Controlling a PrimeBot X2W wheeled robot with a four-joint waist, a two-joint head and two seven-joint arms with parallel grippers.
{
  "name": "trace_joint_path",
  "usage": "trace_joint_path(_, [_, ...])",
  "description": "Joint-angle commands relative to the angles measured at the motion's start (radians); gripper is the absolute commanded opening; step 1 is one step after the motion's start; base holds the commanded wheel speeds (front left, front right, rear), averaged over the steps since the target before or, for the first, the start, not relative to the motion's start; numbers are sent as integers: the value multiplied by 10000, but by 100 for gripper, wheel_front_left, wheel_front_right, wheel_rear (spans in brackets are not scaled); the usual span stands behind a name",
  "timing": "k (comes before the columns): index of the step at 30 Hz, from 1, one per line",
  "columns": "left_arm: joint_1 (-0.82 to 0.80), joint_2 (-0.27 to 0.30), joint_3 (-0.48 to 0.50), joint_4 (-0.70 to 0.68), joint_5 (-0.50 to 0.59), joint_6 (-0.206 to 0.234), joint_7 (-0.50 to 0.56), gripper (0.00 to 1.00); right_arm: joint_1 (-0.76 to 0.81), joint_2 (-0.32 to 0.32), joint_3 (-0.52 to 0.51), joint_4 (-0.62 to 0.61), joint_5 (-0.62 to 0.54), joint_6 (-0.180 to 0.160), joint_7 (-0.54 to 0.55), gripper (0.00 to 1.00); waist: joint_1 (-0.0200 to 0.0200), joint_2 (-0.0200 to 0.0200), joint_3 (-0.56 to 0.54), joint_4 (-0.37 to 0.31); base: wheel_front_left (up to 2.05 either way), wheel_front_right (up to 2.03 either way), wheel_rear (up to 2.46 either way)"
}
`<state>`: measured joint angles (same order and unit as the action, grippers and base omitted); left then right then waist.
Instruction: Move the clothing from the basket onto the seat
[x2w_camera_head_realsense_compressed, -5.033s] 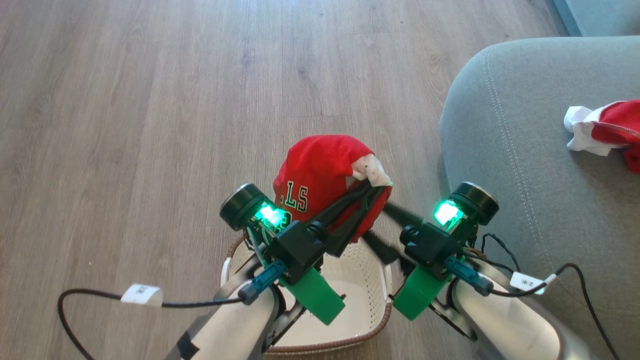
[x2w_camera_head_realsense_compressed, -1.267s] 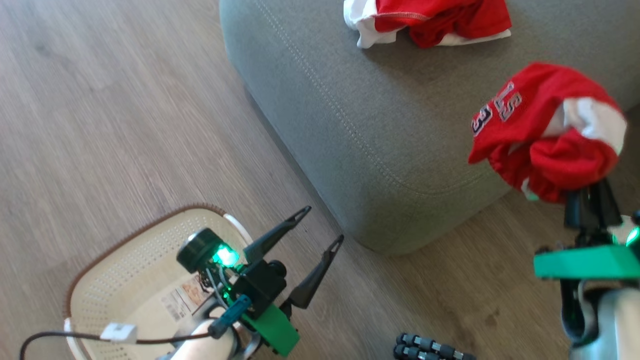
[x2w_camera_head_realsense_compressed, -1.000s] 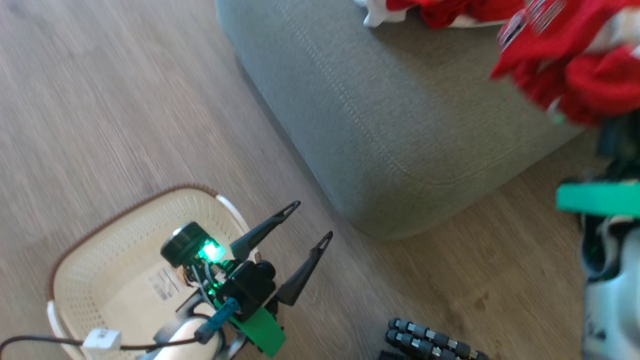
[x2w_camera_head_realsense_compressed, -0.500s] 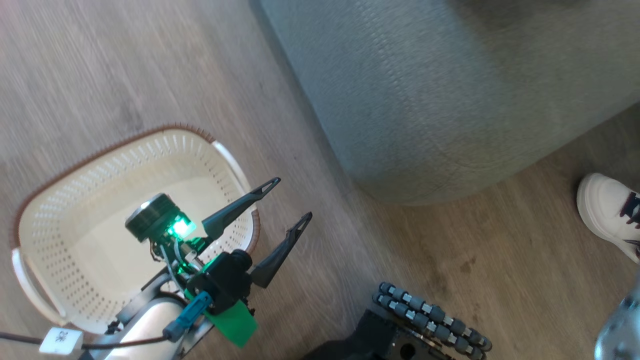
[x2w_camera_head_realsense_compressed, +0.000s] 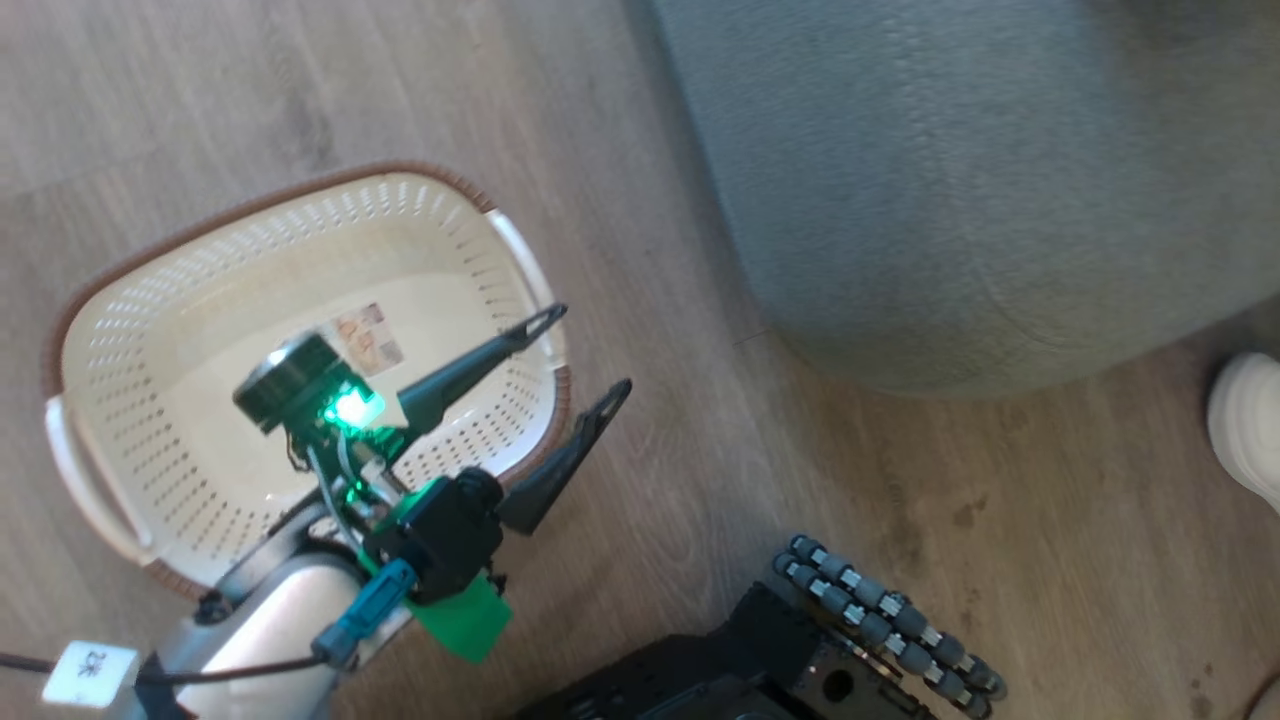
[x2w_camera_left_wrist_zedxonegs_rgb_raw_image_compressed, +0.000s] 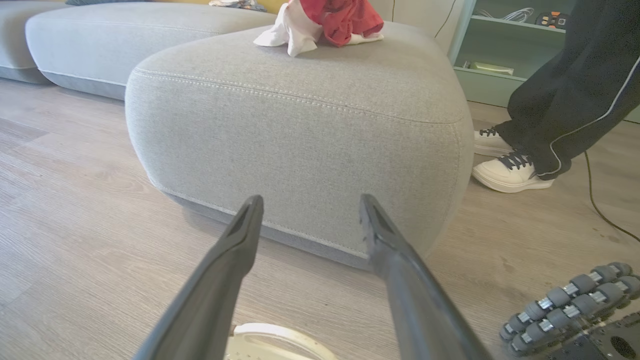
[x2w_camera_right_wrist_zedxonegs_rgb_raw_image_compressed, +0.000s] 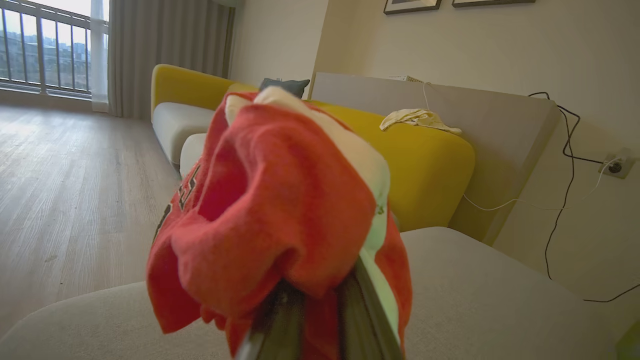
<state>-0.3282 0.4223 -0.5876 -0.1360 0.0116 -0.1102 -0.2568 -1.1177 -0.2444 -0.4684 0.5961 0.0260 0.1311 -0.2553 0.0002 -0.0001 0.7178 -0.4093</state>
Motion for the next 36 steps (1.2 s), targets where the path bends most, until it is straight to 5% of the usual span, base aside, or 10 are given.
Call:
trace_joint_path(1, [-243, 149, 117, -419, 73, 24, -49, 100, -539, -513, -335, 96, -171, -4, -2, 0, -2, 1, 255, 346, 0, 0, 0])
trace_joint_path(14, [-732, 69, -88, -398, -49, 258, -49, 100, -1580, -452, -907, 3471, -1987, -4, 452, 0, -2, 1, 710, 988, 0, 0, 0])
trace_joint_path(26, [-888, -61, -243, -295, -156, 359, -49, 100, -1242, -70, -1540, 4717, -3296, -4, 470, 0, -2, 1, 500, 988, 0, 0, 0])
trace_joint_path(27, [-897, -89, -274, -265, -166, 352, -49, 100, -1223, -66, -1642, 4712, -3382, -4, 420, 44, -2, 1, 427, 988, 0, 0, 0])
trace_joint_path(28, [-903, -126, -308, -241, -176, 347, -49, 100, -1201, -68, -1738, 4706, -3467, -4, 379, 100, -2, 1, 348, 992, 0, 0, 0])
trace_joint_path(36, [-832, -634, -562, 163, -297, 352, -49, 100, -975, -199, -2223, 4864, -4052, -4, 248, 100, -2, 1, -650, 1070, 0, 0, 0])
